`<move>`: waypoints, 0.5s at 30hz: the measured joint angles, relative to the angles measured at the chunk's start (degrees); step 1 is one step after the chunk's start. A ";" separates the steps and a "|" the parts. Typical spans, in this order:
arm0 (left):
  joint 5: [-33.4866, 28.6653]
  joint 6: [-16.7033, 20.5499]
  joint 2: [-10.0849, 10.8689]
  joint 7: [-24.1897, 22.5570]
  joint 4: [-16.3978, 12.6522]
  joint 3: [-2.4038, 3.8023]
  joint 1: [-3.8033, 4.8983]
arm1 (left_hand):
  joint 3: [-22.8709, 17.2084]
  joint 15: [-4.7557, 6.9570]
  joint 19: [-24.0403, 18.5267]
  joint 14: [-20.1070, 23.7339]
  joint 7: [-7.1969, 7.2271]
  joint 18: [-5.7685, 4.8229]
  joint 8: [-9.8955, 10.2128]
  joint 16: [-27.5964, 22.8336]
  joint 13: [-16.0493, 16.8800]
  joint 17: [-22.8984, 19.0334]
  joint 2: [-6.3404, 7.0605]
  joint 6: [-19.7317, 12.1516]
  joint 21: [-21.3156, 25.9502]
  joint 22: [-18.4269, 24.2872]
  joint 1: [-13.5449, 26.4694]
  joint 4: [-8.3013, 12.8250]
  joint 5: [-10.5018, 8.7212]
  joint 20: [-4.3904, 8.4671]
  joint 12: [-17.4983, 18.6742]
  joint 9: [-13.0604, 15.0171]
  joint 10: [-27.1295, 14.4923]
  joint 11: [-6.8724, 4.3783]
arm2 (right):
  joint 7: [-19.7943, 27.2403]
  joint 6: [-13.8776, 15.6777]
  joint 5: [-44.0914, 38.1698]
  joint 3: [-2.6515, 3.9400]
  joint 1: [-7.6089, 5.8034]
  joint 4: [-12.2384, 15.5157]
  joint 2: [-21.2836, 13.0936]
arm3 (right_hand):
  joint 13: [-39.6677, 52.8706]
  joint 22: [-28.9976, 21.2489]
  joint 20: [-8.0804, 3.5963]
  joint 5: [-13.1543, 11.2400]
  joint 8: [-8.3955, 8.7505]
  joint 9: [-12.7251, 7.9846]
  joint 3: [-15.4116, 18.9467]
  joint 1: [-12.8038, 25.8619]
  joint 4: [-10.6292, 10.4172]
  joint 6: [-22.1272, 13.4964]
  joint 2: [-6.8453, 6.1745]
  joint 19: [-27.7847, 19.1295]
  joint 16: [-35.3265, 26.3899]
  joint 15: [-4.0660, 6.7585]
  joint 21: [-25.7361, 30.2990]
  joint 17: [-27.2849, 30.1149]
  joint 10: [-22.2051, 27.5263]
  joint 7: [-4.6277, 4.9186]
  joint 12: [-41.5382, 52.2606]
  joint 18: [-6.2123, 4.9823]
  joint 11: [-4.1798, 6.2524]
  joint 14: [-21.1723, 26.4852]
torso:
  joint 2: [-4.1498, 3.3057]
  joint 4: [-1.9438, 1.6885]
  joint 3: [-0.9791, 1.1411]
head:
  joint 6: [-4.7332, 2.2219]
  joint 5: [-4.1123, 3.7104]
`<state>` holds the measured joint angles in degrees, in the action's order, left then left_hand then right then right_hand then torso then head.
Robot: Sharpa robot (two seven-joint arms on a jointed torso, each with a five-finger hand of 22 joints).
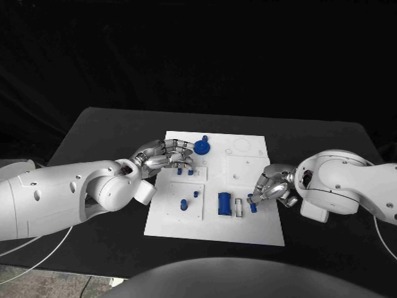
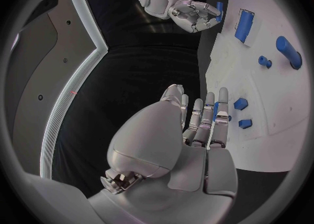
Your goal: Assemble the parts on the task board
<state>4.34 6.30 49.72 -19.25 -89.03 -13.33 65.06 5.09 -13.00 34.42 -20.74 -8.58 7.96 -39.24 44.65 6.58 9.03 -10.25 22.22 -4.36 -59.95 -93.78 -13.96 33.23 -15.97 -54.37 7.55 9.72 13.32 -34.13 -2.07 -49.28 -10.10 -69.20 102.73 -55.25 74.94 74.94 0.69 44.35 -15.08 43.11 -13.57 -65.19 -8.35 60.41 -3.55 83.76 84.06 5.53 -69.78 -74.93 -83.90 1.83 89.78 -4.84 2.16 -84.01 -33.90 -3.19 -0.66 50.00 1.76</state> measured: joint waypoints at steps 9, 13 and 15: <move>0.00 -0.02 -0.06 -0.20 0.10 0.00 0.00 | -0.23 0.00 0.00 0.00 0.00 0.01 0.00 0.00 -0.06 -0.06 0.23 0.00 0.00 0.00 -0.23 -0.10 0.00 0.00 0.00 -0.07 0.41 0.00 | -0.01 1.34 4.25 -0.02 0.57 -1.77 2.38 | -0.01 -0.01 0.01 -1.01 0.02 -0.05 -1.45 1.16 0.59 0.01 0.36 -0.01 -0.01 0.00 0.27 0.00 0.00 0.00 0.00 0.00 0.00 0.00 | 0.03 -0.01 0.00 | 0.00 -0.27; 0.00 -0.03 -0.04 -0.25 0.06 0.00 0.00 | -0.33 0.00 0.00 0.00 0.00 0.01 0.00 0.00 -0.06 -0.06 0.23 0.00 0.00 -0.08 -0.23 0.01 0.00 0.00 0.00 -0.07 0.41 0.00 | -0.02 1.93 5.07 -0.05 1.14 -2.33 2.96 | -0.01 -0.01 0.01 -3.10 0.02 -0.07 -1.99 2.14 0.84 0.01 0.31 -0.01 -0.01 0.00 0.46 0.01 0.00 0.00 0.00 0.00 -0.01 0.00 | 0.01 -0.01 0.02 | 0.00 -0.27; 0.00 -0.03 -0.01 -0.26 0.05 0.00 0.00 | -0.33 0.00 0.00 0.00 0.00 0.01 0.00 0.00 -0.06 -0.06 0.23 -0.01 0.00 -0.08 -0.23 0.01 0.00 0.00 0.00 -0.07 0.41 0.00 | -0.03 2.29 5.35 -0.06 1.27 -2.52 3.12 | -0.01 -0.01 0.01 -4.00 0.03 -0.14 -3.56 2.63 2.11 0.01 0.21 -0.01 -0.01 0.00 0.51 0.01 0.00 0.00 0.00 0.00 -0.01 0.00 | -0.01 0.02 0.02 | 0.00 -0.26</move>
<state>4.34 6.27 49.70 -19.52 -88.98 -13.33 65.06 4.76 -13.00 34.42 -20.73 -8.58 7.97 -39.24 44.65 6.52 8.97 -10.02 22.22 -4.36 -60.03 -94.01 -13.95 33.22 -15.97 -54.37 7.49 10.13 13.32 -34.16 0.22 -43.92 -10.16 -67.94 100.20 -52.13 74.93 74.93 0.70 40.36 -15.04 42.97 -17.13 -62.56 -6.24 60.42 -3.34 83.74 84.05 5.53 -69.27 -74.92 -83.89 1.83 89.78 -4.84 2.16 -84.01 -33.91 -3.17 -0.64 50.00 1.50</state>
